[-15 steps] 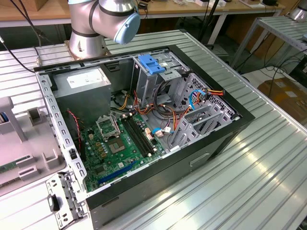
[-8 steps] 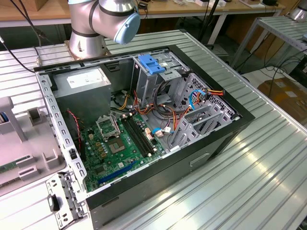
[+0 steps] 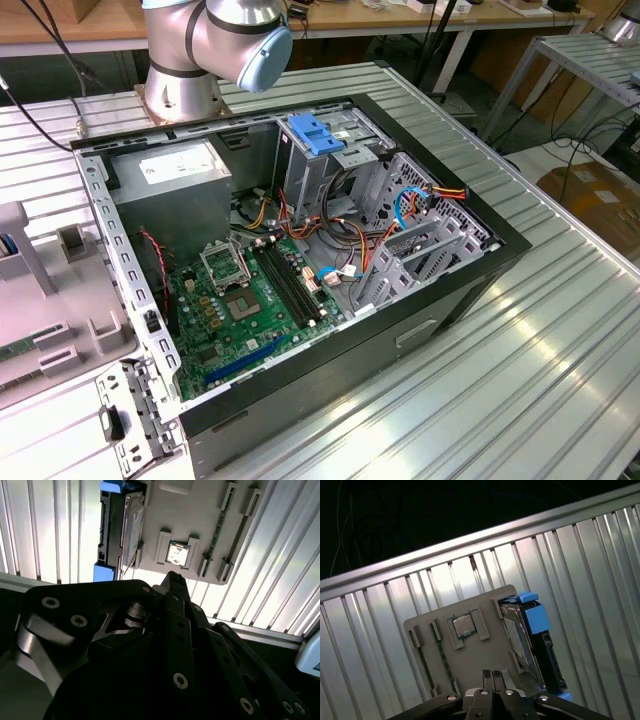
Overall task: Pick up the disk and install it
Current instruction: 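Pick up the disk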
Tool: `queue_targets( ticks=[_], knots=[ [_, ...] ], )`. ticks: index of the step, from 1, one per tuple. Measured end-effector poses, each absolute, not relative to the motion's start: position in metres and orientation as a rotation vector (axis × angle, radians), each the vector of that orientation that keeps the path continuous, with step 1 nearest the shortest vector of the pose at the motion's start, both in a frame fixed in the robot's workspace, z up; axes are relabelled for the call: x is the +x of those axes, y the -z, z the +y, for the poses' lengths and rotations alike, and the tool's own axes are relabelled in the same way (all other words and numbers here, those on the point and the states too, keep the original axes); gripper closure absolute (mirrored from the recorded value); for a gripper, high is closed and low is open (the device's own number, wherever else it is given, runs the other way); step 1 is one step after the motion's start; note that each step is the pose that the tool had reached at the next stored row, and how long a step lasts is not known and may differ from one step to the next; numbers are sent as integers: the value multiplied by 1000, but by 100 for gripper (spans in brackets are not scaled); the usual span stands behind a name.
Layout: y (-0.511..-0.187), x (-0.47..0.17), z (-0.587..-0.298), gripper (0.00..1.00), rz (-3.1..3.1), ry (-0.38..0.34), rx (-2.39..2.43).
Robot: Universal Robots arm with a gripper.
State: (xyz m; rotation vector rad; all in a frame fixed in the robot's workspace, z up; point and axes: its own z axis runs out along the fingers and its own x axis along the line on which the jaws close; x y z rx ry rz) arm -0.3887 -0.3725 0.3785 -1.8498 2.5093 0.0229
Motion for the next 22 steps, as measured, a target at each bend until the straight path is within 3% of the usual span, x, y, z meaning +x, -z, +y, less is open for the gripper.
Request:
queue_targets(
  ticks=[22],
  knots=[
    [-378, -389, -372, 89, 2295, -26, -2113]
  ],
)
